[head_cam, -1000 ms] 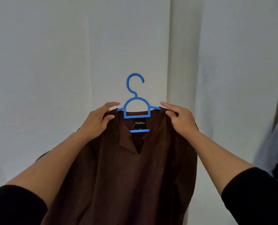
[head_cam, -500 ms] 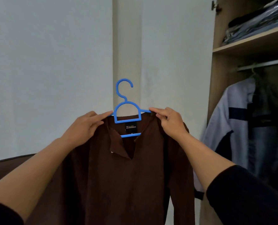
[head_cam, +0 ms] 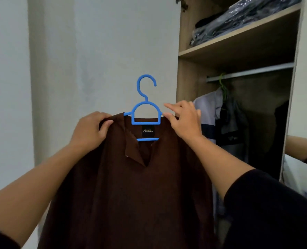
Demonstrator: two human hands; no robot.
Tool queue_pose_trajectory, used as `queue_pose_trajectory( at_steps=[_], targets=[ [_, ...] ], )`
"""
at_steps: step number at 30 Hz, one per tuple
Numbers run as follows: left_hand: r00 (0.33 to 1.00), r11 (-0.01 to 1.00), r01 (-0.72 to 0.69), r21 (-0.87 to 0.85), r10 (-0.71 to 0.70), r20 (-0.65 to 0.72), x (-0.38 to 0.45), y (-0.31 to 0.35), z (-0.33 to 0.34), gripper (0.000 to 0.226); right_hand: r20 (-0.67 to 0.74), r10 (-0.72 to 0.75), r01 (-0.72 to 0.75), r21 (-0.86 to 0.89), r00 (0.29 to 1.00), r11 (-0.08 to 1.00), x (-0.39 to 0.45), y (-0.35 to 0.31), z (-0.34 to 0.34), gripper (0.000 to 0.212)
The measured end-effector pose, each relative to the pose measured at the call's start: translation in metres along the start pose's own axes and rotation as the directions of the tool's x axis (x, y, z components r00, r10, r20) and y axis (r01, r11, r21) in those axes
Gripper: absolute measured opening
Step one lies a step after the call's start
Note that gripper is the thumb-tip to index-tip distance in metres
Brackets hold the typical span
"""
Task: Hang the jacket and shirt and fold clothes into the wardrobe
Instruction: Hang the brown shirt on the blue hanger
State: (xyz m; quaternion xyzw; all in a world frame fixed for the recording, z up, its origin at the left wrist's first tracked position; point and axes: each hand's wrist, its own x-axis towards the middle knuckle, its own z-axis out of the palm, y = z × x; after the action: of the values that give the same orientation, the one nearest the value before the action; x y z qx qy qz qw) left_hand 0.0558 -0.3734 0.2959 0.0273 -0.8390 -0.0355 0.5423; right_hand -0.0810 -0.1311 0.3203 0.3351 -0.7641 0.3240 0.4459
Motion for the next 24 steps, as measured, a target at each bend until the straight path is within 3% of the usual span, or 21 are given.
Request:
queue_pose_trajectory(
  at_steps=[5, 8, 11, 15, 24],
  targets=[
    [0.999, 0.996, -0.020, -0.084, 0.017, -0.027, 0.041, 0.049, 0.056, 0.025, -0.075, -0.006, 0.008, 0.029, 0.997, 1.000, 0.012, 0.018, -0.004, 0.037],
    [0.999, 0.991, -0.024, -0.134, 0.019, -0.045, 0.058, 0.070, 0.082, 0.026, -0.105, 0.139, -0.132, 0.074, 0.985, 0.988, 0.020, 0.027, -0.001, 0.030],
    [0.996, 0.981, -0.064, -0.186, 0.052, -0.067, 0.074, 0.090, 0.109, 0.027, -0.114, 0.287, -0.274, 0.119, 0.951, 0.954, 0.036, 0.037, 0.009, 0.037],
    [0.990, 0.961, -0.134, -0.243, 0.121, -0.069, 0.094, 0.112, 0.136, 0.029, -0.219, 0.470, -0.454, 0.120, 0.855, 0.883, 0.061, 0.055, 0.022, 0.049],
    [0.940, 0.880, -0.329, -0.342, 0.340, -0.029, 0.104, 0.079, 0.189, 0.044, -0.336, 0.664, -0.640, 0.196, 0.668, 0.743, 0.090, 0.093, 0.035, 0.031]
  ],
)
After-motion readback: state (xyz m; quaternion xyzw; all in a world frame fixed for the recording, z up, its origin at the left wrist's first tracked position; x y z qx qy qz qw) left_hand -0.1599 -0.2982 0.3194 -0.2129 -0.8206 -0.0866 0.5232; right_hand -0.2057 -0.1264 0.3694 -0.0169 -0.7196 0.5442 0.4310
